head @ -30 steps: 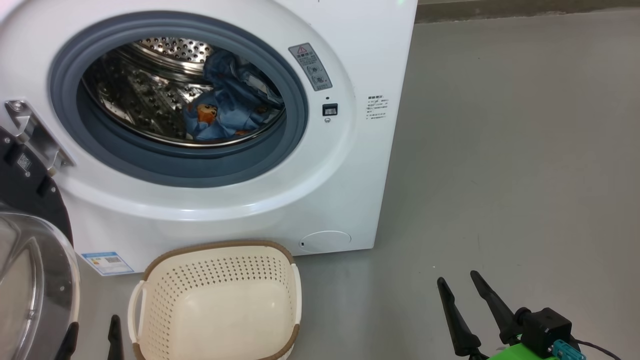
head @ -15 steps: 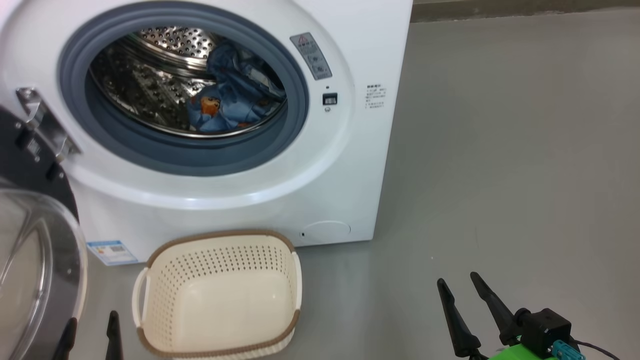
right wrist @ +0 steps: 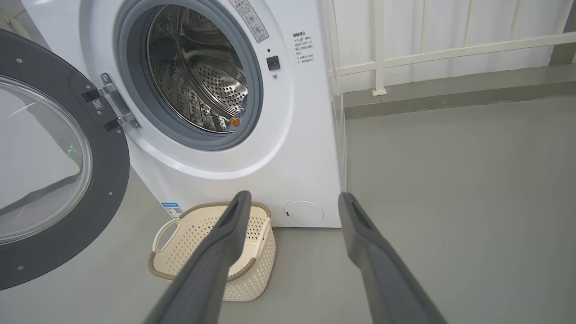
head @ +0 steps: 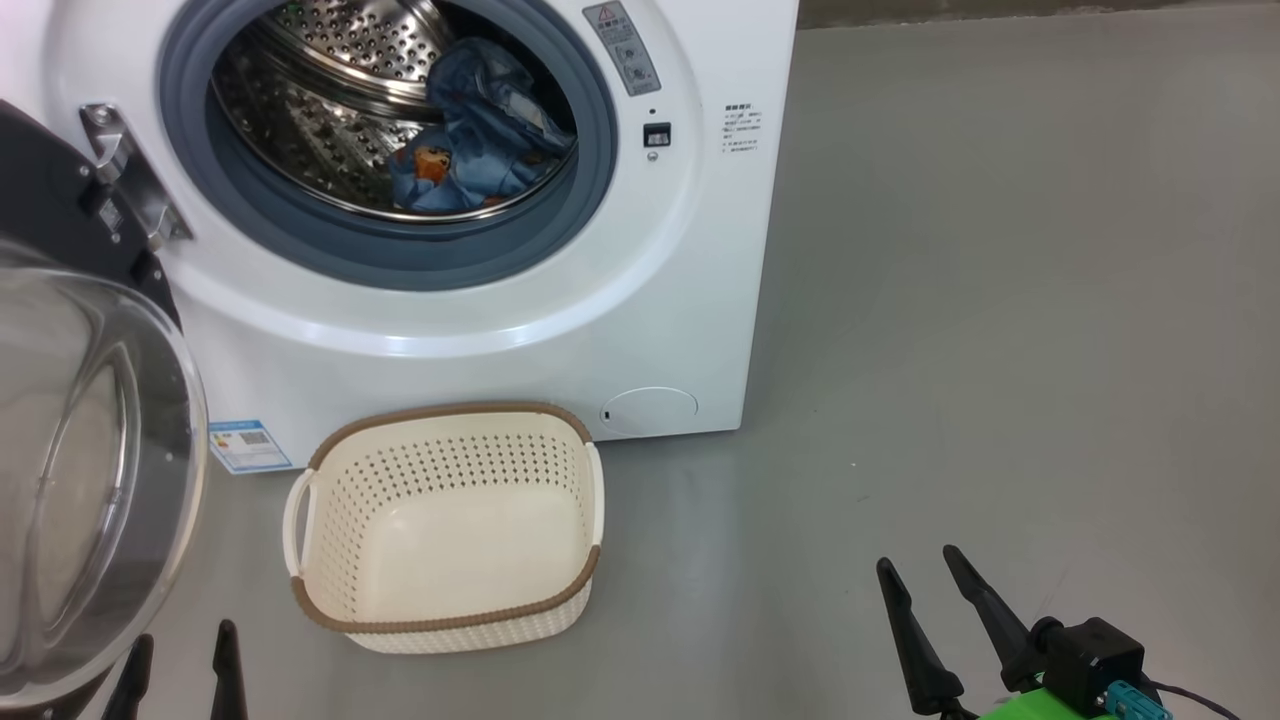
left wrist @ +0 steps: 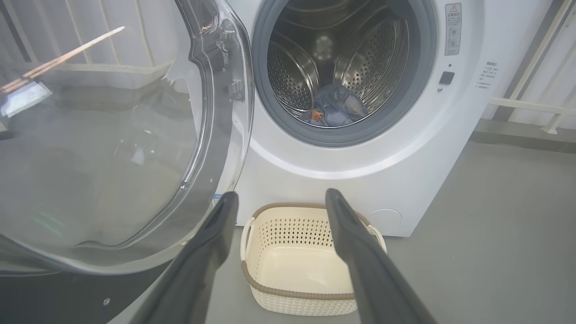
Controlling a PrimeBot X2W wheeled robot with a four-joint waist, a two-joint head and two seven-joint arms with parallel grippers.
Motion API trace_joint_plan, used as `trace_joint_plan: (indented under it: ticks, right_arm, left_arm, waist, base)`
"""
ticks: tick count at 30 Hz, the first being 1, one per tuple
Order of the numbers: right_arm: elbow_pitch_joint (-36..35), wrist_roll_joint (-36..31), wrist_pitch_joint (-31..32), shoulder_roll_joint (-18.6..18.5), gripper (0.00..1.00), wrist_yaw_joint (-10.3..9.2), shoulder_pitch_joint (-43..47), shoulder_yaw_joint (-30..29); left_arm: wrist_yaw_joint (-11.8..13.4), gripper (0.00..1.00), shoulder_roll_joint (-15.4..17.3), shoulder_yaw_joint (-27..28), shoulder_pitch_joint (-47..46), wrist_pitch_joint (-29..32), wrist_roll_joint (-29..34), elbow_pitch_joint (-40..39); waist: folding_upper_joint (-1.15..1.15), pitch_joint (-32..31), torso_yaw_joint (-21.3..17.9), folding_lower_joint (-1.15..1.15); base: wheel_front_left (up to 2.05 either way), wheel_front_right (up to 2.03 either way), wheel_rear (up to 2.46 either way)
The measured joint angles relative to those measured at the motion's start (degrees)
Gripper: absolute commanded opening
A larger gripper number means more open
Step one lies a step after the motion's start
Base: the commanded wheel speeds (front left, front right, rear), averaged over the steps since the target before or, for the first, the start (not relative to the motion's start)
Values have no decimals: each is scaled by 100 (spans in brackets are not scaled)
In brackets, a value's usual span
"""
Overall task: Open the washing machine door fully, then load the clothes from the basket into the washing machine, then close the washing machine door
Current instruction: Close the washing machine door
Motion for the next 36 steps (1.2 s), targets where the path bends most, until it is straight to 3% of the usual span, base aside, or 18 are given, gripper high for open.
trace_joint_plan:
  ticks: [23,36]
  right_arm:
    - [19,43,0,0,100,0,0,31]
    - [94,97,0,1,100,0,0,49]
  left_arm:
    - [0,100,-34,-183,11,0,-42,-162]
    - [0,100,-91,-178,46,0,-3,-165]
  waist:
    - [0,-72,186,0]
    - [0,-162,696,0]
  base:
    - [-1,1,0]
    - [0,0,0]
